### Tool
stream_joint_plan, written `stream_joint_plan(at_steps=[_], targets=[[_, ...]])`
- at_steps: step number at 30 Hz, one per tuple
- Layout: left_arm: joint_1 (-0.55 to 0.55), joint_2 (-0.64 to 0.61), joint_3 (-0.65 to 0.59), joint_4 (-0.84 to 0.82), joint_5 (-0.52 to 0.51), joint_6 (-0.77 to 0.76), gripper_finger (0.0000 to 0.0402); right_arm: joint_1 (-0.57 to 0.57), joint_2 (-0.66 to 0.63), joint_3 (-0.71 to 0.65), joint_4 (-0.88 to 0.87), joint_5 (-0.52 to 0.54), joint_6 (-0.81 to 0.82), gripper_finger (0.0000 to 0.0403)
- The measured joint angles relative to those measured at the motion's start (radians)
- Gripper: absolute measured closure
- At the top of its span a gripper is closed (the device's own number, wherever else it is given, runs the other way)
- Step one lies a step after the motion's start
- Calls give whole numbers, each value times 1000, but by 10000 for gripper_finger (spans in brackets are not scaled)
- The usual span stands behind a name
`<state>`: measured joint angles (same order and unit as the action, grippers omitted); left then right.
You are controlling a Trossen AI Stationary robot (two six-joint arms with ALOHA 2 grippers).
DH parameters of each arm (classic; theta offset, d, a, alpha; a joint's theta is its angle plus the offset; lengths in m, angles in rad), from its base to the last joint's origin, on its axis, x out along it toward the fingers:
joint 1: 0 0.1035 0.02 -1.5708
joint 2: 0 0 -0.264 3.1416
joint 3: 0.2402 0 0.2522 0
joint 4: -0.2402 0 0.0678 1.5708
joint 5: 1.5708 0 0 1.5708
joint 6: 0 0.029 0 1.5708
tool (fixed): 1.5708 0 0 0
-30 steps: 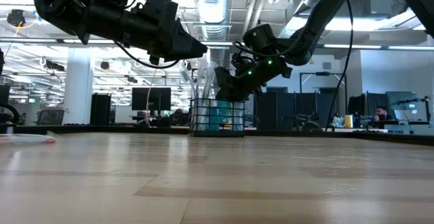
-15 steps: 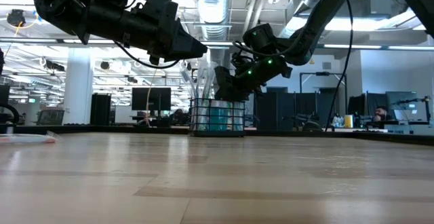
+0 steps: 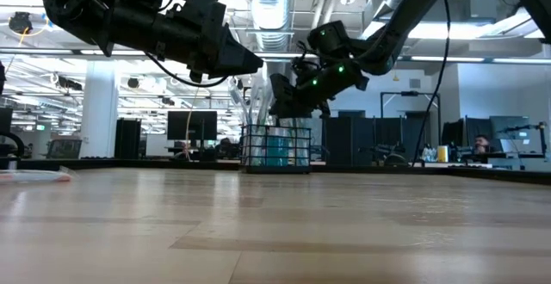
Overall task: Pick & Place toothbrushing station
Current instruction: Put the orange toothbrush into the black wire organizer
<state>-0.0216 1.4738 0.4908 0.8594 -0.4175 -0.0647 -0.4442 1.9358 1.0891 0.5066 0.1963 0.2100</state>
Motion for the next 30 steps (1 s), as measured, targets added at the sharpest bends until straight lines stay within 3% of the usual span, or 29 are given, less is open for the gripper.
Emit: stream_joint_plan(at_steps=[7, 19, 30], targets=[[0, 0, 0, -8, 0, 0, 280, 8, -35, 3, -48, -1, -13, 275], [-80, 0, 0, -28, 0, -44, 280, 31, -183, 1, -340, 14, -60, 285], [-192, -21, -1, -303, 0, -286, 280, 118, -278, 1, -676, 14, -60, 285]])
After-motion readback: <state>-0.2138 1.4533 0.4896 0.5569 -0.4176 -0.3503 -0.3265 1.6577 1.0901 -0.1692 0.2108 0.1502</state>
